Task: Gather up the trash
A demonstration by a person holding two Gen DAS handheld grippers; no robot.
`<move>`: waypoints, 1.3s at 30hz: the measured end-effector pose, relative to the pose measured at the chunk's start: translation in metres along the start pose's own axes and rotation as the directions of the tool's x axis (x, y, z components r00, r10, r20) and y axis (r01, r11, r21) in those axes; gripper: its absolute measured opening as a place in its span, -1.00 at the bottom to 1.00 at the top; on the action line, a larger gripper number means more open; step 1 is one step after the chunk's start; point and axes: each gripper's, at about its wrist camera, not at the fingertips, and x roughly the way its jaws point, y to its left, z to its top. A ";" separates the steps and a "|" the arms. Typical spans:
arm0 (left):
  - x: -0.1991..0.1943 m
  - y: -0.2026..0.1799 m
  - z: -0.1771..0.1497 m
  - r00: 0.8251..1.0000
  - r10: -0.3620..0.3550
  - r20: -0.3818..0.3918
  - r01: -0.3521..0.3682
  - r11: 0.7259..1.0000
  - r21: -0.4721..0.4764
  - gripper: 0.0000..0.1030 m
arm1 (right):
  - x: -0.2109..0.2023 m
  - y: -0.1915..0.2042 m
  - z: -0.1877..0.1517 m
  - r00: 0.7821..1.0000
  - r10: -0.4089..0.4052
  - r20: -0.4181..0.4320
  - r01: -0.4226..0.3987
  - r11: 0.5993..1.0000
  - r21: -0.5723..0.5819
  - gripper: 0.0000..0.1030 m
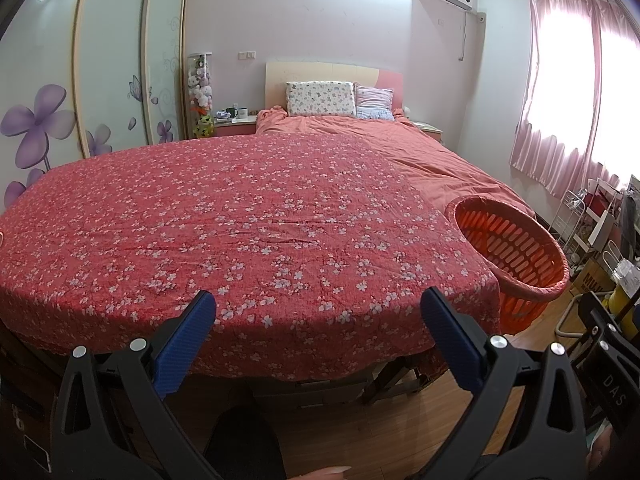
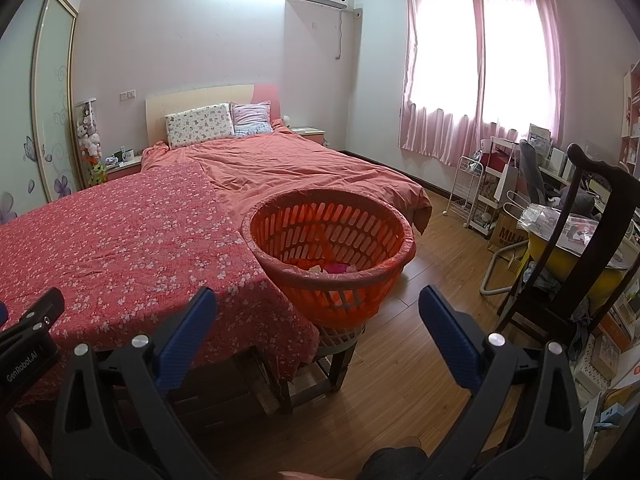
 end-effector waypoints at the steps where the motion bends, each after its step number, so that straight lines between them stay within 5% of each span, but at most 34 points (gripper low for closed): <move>1: 0.000 0.000 0.000 1.000 0.000 0.000 0.000 1.000 0.000 0.96 | 0.000 0.000 0.000 1.000 0.000 0.000 0.000 1.000 0.000 0.91; 39: -0.001 0.000 -0.003 1.000 0.005 -0.006 -0.004 1.000 0.004 0.96 | 0.000 0.000 0.002 1.000 0.000 -0.001 0.000 1.000 0.001 0.91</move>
